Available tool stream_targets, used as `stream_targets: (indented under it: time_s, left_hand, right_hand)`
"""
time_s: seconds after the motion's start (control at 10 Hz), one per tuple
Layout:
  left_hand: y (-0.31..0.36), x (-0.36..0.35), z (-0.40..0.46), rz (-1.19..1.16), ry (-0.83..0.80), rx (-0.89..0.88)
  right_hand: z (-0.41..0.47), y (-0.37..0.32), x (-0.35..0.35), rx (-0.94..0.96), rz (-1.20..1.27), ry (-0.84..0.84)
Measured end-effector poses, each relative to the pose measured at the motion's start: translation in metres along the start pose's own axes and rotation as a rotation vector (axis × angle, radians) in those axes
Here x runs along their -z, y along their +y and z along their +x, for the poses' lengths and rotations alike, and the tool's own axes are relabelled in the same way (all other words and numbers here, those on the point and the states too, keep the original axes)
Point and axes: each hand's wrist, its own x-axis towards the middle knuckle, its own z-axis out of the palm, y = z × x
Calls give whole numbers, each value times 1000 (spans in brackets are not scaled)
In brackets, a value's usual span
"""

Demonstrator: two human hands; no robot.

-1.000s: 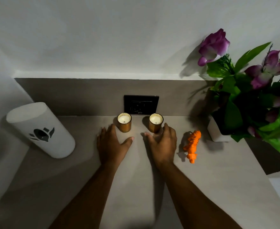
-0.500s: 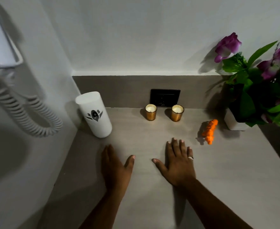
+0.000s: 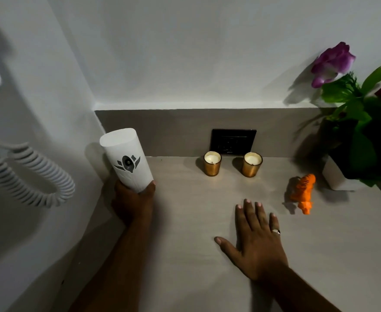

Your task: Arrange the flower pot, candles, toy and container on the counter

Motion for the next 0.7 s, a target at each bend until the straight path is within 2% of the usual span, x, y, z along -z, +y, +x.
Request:
stream_targets:
  time_s: [0.4,0.6,0.7]
  left_hand:
    - [5,-21,47,120,114,-97]
    - [3,-11,33,185,44,-135]
    - [-1,1,-15,306,-88,-161]
  right_hand:
    - [7,-2,7,8,-15,-22]
    - [7,-3,9,-4,-14,-45]
    - [8,-2,6,-1,13,-33]
